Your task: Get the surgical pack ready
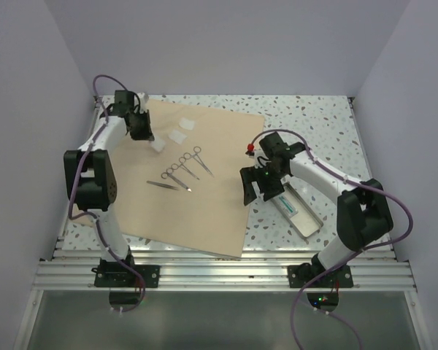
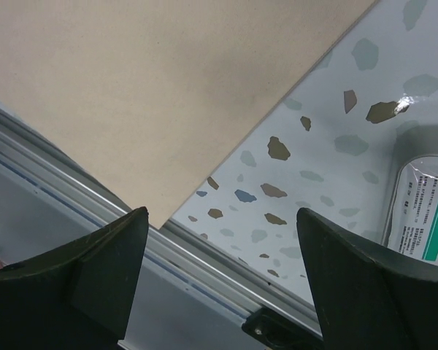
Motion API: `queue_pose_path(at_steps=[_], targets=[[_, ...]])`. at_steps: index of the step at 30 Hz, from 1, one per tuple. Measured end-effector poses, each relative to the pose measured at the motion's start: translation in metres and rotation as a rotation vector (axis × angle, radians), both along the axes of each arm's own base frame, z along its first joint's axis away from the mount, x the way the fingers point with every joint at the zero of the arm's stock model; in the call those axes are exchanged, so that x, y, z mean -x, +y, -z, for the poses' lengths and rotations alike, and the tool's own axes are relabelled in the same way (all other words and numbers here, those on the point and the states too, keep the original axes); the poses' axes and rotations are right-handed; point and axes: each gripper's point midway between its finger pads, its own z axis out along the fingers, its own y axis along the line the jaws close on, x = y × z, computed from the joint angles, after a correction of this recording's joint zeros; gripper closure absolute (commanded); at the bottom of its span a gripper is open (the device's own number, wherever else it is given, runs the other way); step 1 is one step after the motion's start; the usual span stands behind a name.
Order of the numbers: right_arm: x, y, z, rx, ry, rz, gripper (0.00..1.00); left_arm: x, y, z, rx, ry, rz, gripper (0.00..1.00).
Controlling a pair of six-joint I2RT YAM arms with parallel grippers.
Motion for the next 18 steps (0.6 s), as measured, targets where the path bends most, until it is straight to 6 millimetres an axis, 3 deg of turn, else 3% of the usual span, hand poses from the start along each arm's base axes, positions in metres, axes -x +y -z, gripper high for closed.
queue_pose_path(at_steps=[5, 8, 12, 18], targets=[[-0.010, 0.006, -0.009, -0.021, -0.028, 0.000, 0.18, 0.017, -0.011, -0.040, 0.033, -0.071, 0.003, 1.00], [-0.013, 0.016, -0.016, -0.065, -0.047, -0.017, 0.17, 0.043, -0.035, -0.053, 0.066, -0.083, 0.054, 1.00], [-0.010, 0.043, -0.034, -0.184, -0.080, -0.085, 0.09, 0.095, -0.075, -0.068, 0.125, -0.094, 0.172, 1.00], [0.008, 0.084, -0.090, -0.431, -0.174, -0.230, 0.04, 0.184, -0.116, -0.115, 0.253, -0.199, 0.361, 1.00]])
